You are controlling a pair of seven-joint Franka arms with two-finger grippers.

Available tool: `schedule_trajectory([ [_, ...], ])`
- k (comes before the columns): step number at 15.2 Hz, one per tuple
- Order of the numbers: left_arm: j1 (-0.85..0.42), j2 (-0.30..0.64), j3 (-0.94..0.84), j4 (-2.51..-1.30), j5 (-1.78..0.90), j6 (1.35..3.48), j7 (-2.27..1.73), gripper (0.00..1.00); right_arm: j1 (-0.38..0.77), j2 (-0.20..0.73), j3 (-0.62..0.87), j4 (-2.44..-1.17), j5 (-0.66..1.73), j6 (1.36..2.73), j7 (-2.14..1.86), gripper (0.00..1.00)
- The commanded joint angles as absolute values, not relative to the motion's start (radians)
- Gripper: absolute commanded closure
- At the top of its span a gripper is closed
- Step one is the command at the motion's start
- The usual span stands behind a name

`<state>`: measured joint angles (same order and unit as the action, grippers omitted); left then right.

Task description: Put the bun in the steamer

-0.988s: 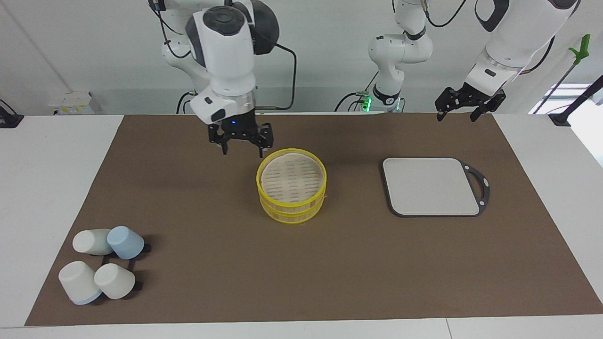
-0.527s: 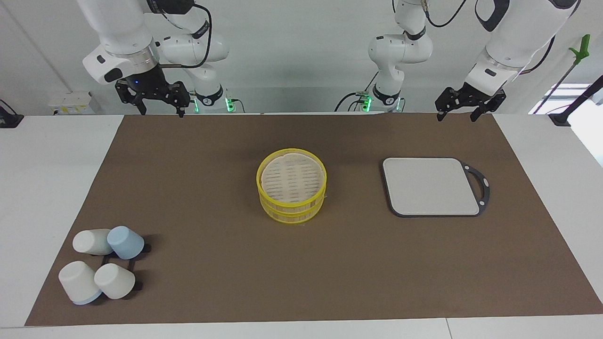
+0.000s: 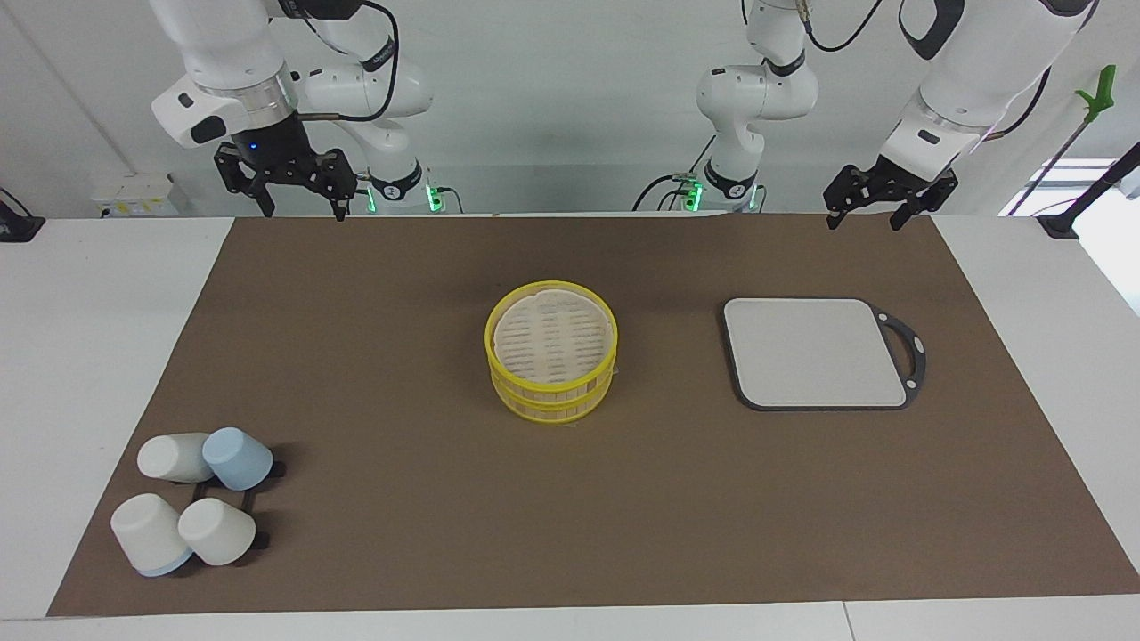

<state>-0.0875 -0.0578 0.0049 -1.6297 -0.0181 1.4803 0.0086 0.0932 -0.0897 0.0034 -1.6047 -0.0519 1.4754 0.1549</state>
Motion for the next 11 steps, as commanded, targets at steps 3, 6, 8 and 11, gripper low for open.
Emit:
schedule_trajectory([
  [3, -0.083, -0.051, 0.003, -1.612, 0.000, 1.483, 0.025, 0.00, 0.063, -0.123, 0.011, -1.644, -0.029, 1.479, 0.140, 0.00],
  [6, -0.083, -0.051, 0.003, -1.612, 0.000, 1.483, 0.025, 0.00, 0.063, -0.123, 0.005, -1.647, 0.044, 1.499, 0.138, 0.00],
  [8, -0.083, -0.051, 0.003, -1.612, 0.000, 1.485, 0.025, 0.00, 0.063, -0.124, 0.003, -1.652, 0.043, 1.494, 0.135, 0.00],
  [11, -0.084, -0.051, 0.003, -1.612, 0.000, 1.483, 0.025, 0.00, 0.064, -0.124, 0.003, -1.652, 0.034, 1.496, 0.129, 0.00],
])
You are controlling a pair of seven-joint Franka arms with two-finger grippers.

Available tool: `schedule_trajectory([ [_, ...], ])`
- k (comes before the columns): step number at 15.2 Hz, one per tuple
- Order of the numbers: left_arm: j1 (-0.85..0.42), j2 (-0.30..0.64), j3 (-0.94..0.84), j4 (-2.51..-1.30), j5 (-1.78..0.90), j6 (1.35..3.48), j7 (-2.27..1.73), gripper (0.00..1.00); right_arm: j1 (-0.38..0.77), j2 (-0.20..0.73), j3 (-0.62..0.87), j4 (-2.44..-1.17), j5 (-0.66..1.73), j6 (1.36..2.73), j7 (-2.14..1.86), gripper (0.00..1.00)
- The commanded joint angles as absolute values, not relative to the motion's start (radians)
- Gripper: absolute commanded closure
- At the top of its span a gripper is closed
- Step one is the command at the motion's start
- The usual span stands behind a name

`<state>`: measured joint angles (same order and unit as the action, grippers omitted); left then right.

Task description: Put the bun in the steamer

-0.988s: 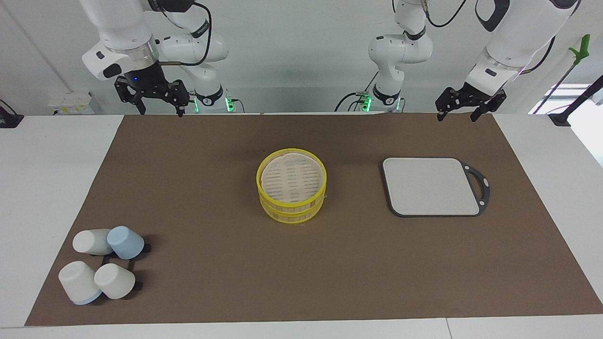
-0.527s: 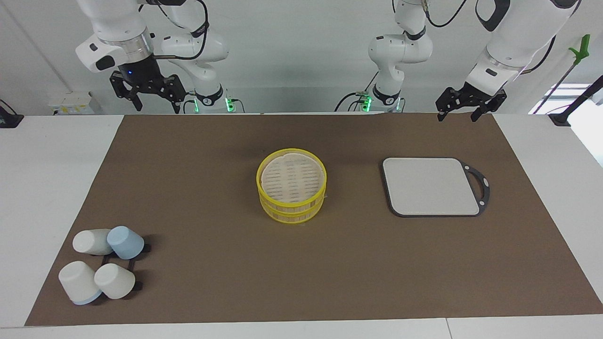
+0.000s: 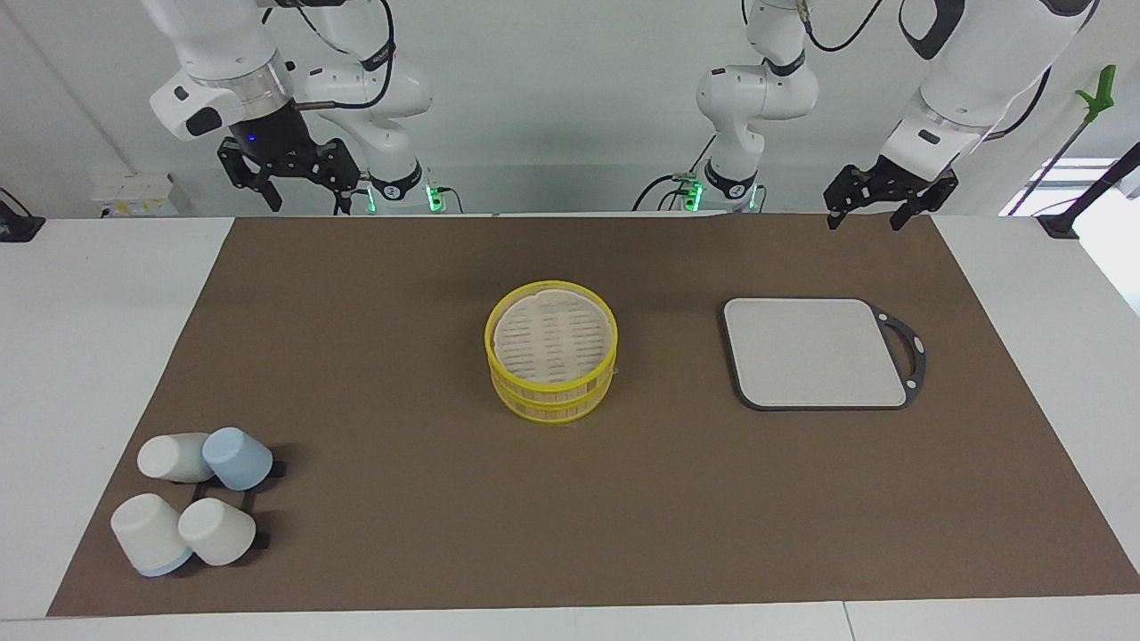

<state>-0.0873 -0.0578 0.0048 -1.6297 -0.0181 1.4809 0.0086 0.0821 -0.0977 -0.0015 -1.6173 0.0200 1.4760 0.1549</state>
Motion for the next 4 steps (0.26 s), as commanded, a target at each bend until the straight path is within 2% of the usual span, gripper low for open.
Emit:
schedule_trajectory([
  [1, -0.084, -0.049, 0.003, -1.611, 0.000, 1.483, 0.023, 0.00, 0.066, -0.124, 0.003, -1.652, 0.031, 1.496, 0.123, 0.00],
  [4, -0.084, -0.049, 0.003, -1.611, 0.002, 1.483, 0.025, 0.00, 0.067, -0.124, 0.003, -1.652, 0.028, 1.491, 0.114, 0.00],
])
